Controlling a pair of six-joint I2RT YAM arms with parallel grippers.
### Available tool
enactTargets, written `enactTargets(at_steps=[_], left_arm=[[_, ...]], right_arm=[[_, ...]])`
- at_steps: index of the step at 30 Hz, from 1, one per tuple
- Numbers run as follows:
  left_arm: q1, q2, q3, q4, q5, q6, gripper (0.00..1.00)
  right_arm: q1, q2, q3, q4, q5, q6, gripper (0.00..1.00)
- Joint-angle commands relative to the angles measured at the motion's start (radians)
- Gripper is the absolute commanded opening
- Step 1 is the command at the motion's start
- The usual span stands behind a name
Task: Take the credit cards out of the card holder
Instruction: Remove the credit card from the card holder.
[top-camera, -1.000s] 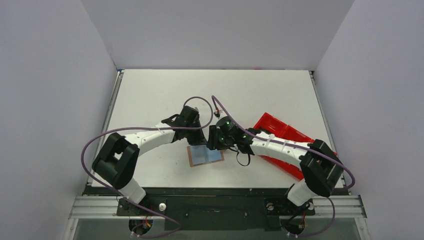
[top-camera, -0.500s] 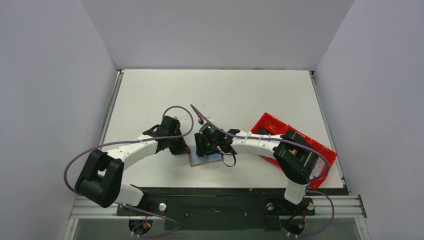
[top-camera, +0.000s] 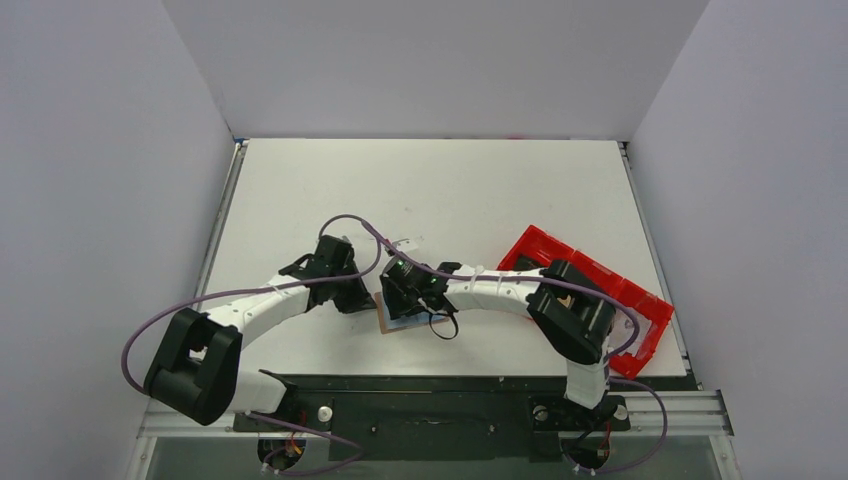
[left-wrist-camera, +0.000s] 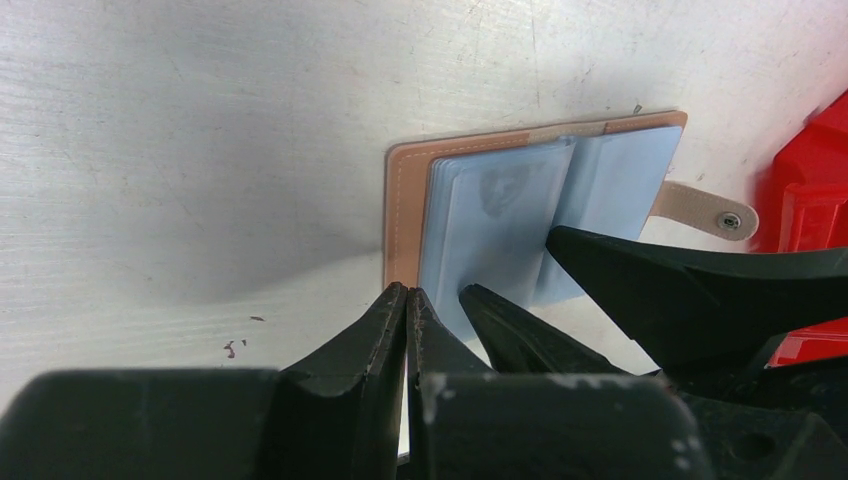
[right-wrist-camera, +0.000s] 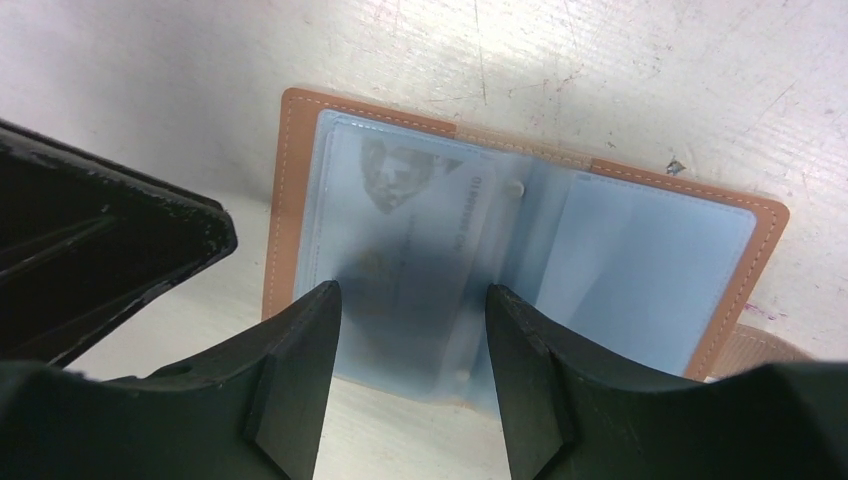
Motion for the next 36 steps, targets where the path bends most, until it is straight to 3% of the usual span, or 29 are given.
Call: enactTargets(at_steps=[1, 11, 27, 36], left_arm=[[0.011, -0.037, -0.003, 0.022, 0.012, 0.010, 0.02], [0.013, -0.035, -0.007, 0.028, 0.023, 0.008, 0.02], [0.006, -0.003, 0.019, 0.024, 0.034, 0.016, 0.02], [-0.005, 0.023, 0.024, 0.033, 0.030, 0.018, 0.03]], right_arm=[[0.014, 0.022, 0.036, -0.018, 0.058, 0.001, 0.52], [0.019, 0.049, 0.006, 0.003, 0.044, 0.012, 0.46], [-0.080, 0.026, -0.158, 0.200, -0.163, 0.074, 0.02], [-0.143, 0.013, -0.241, 0.303, -0.255, 0.108, 0.00]])
